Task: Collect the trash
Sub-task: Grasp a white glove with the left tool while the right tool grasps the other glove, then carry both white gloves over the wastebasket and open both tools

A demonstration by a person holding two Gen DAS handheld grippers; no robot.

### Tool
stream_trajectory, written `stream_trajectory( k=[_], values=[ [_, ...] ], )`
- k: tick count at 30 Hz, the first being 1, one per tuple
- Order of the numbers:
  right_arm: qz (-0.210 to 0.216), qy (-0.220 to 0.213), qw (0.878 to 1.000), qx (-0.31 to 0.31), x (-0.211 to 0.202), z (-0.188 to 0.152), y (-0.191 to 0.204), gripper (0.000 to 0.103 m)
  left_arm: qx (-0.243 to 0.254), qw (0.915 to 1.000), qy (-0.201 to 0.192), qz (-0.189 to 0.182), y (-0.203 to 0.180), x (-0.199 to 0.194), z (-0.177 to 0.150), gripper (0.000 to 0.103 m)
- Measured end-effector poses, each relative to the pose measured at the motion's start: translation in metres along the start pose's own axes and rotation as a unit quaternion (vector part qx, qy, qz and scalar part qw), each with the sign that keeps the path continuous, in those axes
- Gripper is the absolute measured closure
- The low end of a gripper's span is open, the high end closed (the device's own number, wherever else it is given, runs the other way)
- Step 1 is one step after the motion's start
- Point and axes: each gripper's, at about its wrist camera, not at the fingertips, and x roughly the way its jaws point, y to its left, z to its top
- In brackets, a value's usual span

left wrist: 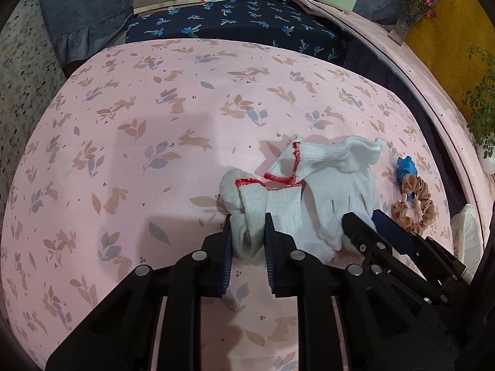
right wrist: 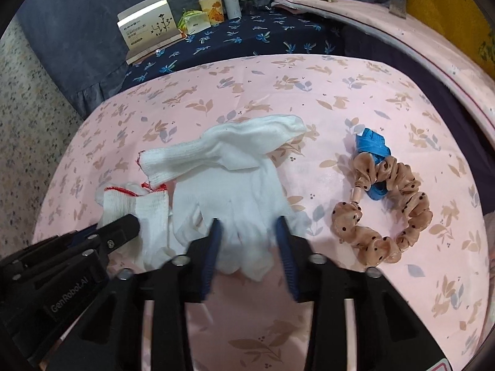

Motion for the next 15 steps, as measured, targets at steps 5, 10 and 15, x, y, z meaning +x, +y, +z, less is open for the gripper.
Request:
stream_trajectory(
  k=[5, 10, 15],
  values=[
    [0.012, -0.007, 1.000, 0.017, -0.010, -0.002, -0.012, 0.094, 0.005, 1.0000, -0.005, -0.001, -0.005, -0.006, -0.003, 0.086],
    [0.004, -0.041, 0.999, 0.027, -0.039, -0.001, -0.022, 0.094, 0.012, 0.9999, -0.010, 0.000, -0.014, -0.014, -0.007, 0.086],
    [-0.005, -0.080, 0.996, 0.046, -0.077, 0.002, -0.042, 0.094, 0.024, 0.9995, -0.021, -0.006, -0.033, -0.029, -0.010, 0.087]
  ],
)
